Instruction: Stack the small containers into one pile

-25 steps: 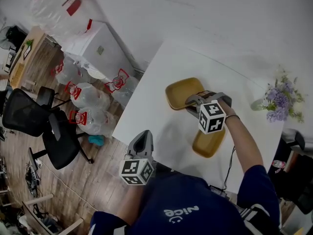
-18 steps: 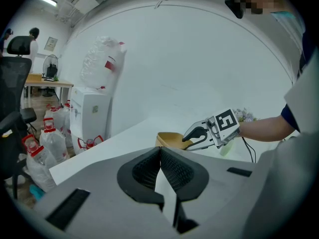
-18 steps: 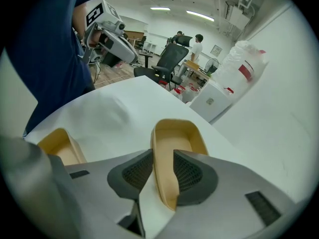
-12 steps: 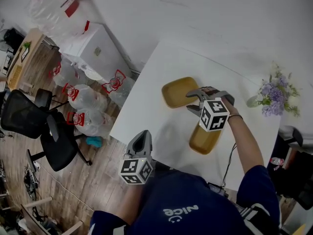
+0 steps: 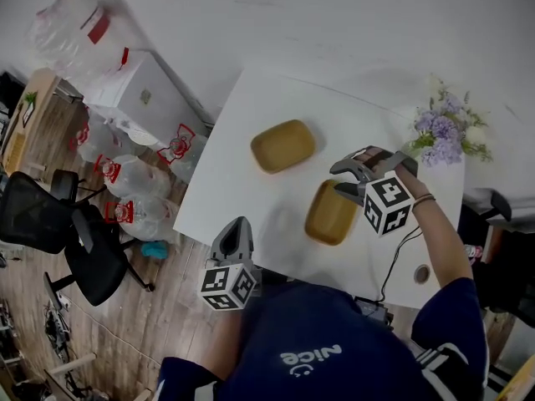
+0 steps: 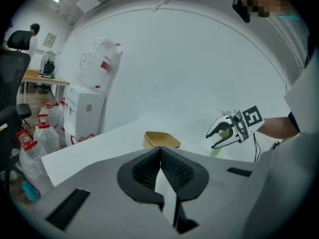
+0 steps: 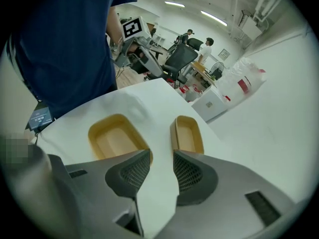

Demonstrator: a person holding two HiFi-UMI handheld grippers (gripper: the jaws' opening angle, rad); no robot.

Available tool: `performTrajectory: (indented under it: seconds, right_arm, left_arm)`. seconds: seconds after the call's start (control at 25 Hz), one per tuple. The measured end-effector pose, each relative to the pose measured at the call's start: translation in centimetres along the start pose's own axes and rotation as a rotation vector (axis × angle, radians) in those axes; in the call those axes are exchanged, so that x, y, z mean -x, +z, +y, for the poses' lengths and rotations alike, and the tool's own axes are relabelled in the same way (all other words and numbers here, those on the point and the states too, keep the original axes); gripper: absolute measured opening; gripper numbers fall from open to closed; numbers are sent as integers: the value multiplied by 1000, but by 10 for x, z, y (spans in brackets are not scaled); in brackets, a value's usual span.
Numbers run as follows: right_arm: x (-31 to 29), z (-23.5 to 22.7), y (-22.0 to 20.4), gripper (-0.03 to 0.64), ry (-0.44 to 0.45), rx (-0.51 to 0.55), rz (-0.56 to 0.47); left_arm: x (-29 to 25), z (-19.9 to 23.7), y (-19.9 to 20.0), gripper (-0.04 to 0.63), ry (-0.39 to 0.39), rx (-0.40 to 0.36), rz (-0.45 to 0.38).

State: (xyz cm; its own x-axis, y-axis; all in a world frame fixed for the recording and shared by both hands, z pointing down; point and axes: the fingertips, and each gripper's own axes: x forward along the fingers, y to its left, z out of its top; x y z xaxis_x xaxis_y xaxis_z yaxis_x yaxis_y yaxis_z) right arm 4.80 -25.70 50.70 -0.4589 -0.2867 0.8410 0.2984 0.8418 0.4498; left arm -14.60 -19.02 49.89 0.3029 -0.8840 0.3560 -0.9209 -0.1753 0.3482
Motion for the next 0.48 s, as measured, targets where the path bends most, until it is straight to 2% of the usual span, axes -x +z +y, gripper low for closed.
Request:
performTrajectory:
  seconds: [0.32, 0.48]
  right_arm:
    - [27, 56, -8, 149, 46, 47, 7]
    - [28, 87, -14, 149, 99, 95, 17]
  left_arm:
    - [10, -39, -16, 20, -12, -9, -10]
    - [16, -57, -24, 20, -13, -16, -12]
